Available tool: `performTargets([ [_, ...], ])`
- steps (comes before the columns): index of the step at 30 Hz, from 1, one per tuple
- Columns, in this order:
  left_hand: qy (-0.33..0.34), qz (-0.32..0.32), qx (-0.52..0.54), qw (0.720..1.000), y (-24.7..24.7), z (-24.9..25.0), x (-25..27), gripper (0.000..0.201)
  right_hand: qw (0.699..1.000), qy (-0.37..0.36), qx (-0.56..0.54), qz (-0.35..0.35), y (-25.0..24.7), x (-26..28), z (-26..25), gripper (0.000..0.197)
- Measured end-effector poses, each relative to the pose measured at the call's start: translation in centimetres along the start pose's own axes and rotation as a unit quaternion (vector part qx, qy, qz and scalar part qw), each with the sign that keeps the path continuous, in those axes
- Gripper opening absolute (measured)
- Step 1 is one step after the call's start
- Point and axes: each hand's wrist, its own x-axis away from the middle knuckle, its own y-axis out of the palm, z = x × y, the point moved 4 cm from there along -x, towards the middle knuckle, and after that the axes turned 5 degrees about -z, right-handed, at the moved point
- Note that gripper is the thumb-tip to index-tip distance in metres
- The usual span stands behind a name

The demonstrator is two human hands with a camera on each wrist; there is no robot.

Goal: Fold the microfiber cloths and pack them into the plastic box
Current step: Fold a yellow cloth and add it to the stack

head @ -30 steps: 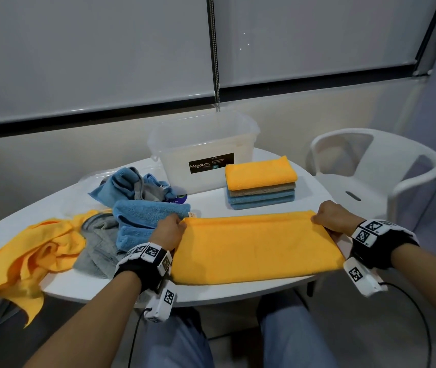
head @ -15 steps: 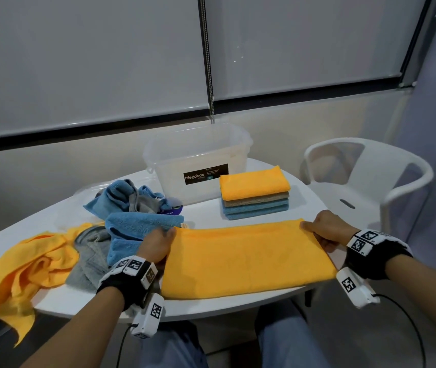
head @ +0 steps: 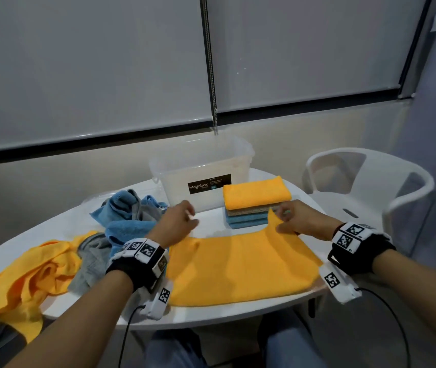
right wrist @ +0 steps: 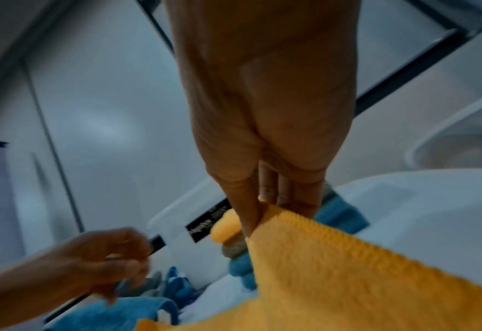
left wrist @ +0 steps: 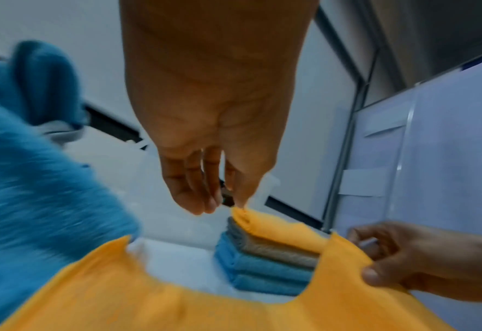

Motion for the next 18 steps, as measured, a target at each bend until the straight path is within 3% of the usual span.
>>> performTargets([
  [3,0.120,-0.078,0.040,0.989,-0.1,5.6,-0.5,0.046,0.995,-0.082,0.020,-0.046,0.8,0.2,-5.1,0.024],
  [6,0.174,-0.136,0.058,0.974,-0.6,9.4,-0.6,0.067,0.988,-0.128,0.067,-0.052,1.4,-0.2,-9.3,0.032],
  [9,0.190,-0.130,0.096,0.968,-2.1,11.0,-1.0,0.049,0.983,-0.159,0.076,-0.044,1.2,-0.4,-12.3,0.038],
  [13,0.188,-0.044,0.100,0.976,-5.4,10.7,-1.0,0.024,0.985,-0.165,0.031,-0.030,-0.1,-0.4,-14.6,0.040],
  [18,0.180,0.056,0.131,0.973,-10.7,9.7,0.2,0.009,0.987,-0.146,0.046,-0.049,-1.6,-0.7,-14.5,0.033],
])
